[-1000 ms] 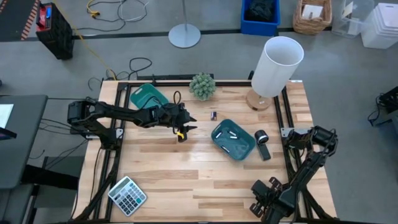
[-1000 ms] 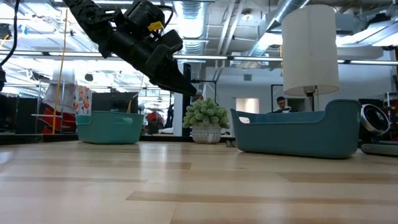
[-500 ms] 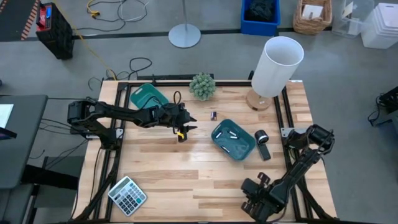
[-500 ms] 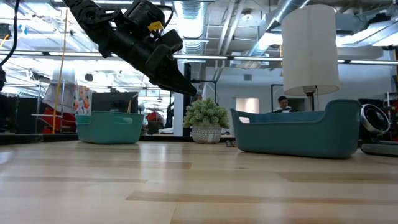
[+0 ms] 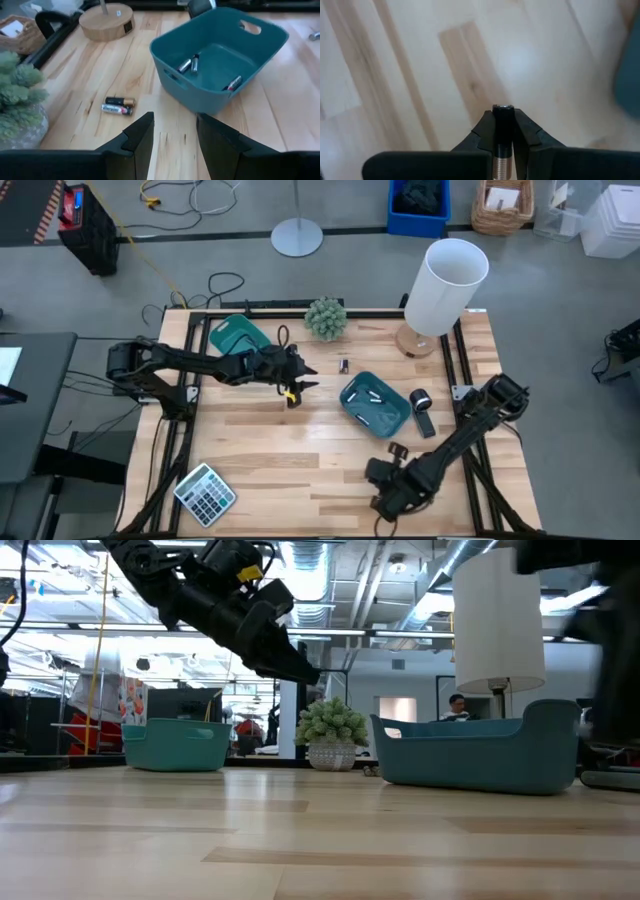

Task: Sort batteries
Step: Put the black battery into the green bin

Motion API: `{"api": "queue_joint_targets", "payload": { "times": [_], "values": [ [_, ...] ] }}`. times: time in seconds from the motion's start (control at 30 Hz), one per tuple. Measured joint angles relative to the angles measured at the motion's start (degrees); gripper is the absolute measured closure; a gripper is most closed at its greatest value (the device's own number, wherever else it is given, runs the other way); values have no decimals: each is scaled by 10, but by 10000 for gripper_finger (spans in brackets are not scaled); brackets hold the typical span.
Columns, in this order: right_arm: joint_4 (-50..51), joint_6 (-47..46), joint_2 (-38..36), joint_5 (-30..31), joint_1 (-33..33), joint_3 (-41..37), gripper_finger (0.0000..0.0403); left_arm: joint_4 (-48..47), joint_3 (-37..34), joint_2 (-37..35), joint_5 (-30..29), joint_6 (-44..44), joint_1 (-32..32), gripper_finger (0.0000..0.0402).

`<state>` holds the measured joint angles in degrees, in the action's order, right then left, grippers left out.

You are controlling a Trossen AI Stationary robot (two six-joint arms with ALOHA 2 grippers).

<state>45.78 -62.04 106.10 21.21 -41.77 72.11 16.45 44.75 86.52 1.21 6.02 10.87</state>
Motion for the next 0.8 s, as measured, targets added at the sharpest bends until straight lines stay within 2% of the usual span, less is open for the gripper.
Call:
{"api": "queue_joint_targets", "payload": {
  "times": [0.43, 0.57, 0.8],
  "values": [
    [-112, 266, 0, 0, 130, 4, 361, -66, -1, -104, 0, 7, 0, 258],
    [-159, 340, 0, 0, 171, 4, 361, -65, -33, -157, -1, 11, 0, 258],
    [-280, 458, 0, -1, 243, 4, 361, -69, -84, -275, -40, 16, 8, 258]
  ]
}}
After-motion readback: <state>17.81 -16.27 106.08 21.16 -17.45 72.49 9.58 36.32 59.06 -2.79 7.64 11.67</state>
